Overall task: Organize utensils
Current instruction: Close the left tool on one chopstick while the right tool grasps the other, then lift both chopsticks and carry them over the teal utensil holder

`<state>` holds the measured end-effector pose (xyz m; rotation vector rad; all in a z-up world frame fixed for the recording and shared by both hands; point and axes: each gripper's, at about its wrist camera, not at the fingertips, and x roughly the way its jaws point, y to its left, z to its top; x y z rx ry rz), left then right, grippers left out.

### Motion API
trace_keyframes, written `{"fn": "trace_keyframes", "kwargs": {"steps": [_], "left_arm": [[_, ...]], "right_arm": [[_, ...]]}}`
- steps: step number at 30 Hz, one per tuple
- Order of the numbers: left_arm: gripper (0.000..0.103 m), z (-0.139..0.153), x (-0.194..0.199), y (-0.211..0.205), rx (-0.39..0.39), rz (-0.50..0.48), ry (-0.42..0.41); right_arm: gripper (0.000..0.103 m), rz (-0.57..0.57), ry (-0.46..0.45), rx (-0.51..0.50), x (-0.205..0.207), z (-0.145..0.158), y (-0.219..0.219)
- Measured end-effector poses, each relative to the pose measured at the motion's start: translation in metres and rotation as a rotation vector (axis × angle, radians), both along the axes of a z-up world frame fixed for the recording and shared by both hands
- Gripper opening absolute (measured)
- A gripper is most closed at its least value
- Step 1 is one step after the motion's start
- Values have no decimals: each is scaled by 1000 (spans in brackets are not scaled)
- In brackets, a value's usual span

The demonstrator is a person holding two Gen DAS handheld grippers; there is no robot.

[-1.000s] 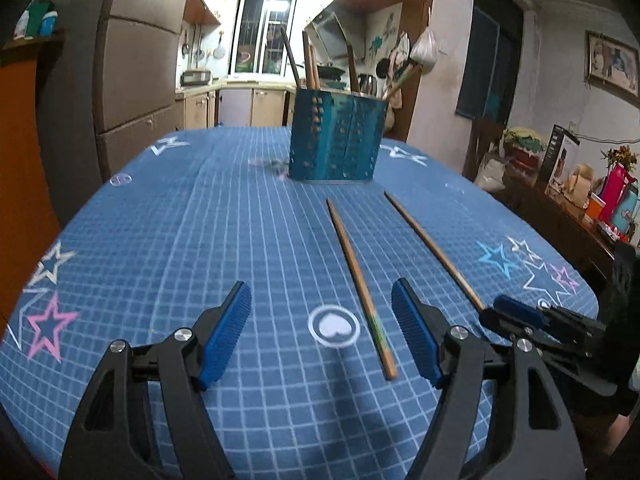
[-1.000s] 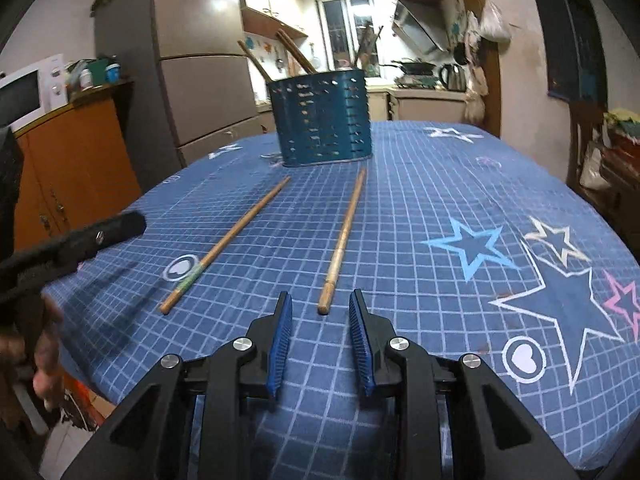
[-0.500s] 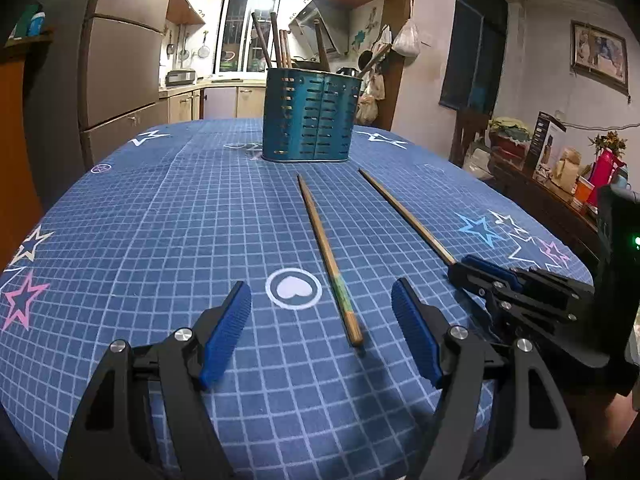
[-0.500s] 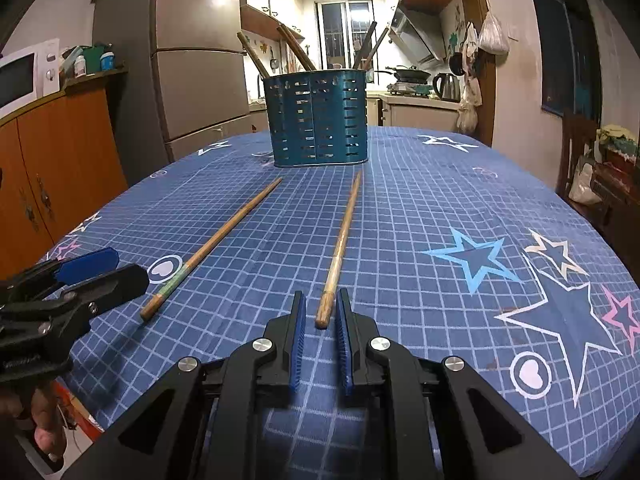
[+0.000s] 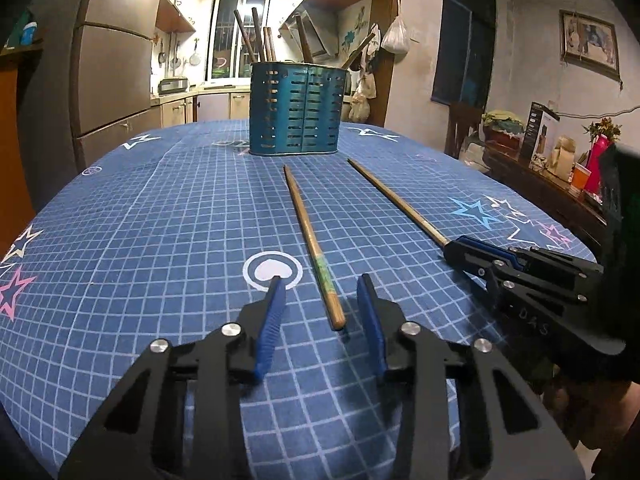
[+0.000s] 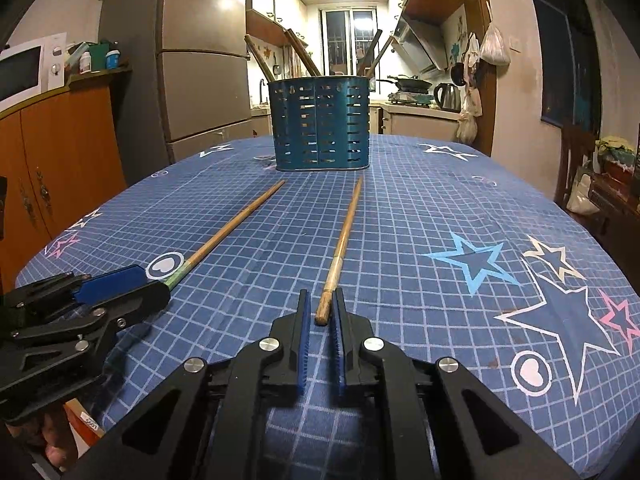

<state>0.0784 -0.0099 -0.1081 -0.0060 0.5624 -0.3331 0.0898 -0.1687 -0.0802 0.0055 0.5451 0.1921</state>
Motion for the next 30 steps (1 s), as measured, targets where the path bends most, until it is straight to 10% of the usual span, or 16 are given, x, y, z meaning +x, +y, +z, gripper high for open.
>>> {"fn": "trace_keyframes", "kwargs": {"steps": [15,30], "left_arm": [[8,-6,-14,-4,-2,60,-82],[5,15,-23,0,-19,72,-153]], "right_arm": [[10,-15,-53,-3,-7,-5,1],[8,-18,-141,4,-20,11,-4]]}}
